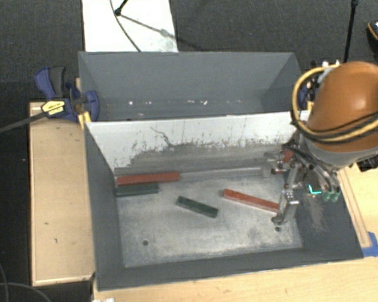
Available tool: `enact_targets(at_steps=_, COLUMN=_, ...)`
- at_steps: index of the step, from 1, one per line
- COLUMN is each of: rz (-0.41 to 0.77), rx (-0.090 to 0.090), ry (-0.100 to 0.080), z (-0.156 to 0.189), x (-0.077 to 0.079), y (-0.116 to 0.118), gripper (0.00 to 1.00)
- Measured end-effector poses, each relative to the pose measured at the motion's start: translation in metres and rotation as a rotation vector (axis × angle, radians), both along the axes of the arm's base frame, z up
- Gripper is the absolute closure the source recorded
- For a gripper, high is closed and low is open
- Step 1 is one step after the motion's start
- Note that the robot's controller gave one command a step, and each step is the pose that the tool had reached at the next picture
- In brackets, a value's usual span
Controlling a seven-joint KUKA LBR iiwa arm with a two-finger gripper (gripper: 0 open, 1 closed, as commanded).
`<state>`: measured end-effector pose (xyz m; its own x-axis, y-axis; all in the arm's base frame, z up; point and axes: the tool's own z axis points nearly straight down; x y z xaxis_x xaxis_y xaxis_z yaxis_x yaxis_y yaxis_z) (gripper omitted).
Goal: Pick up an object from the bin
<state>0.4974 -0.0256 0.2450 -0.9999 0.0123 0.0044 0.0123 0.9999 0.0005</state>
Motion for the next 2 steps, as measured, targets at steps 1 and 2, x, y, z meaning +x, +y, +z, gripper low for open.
enact_targets(at_steps=1, rz=-0.276, rx=-0.001, ry=-0.002, z=-0.09, x=0.058, y=0.016, gripper=0.0)
enact_targets(at_steps=2, rz=-0.304, rx=-0.002, ry=0.0, z=-0.179, x=0.082, y=-0.004, gripper=0.0)
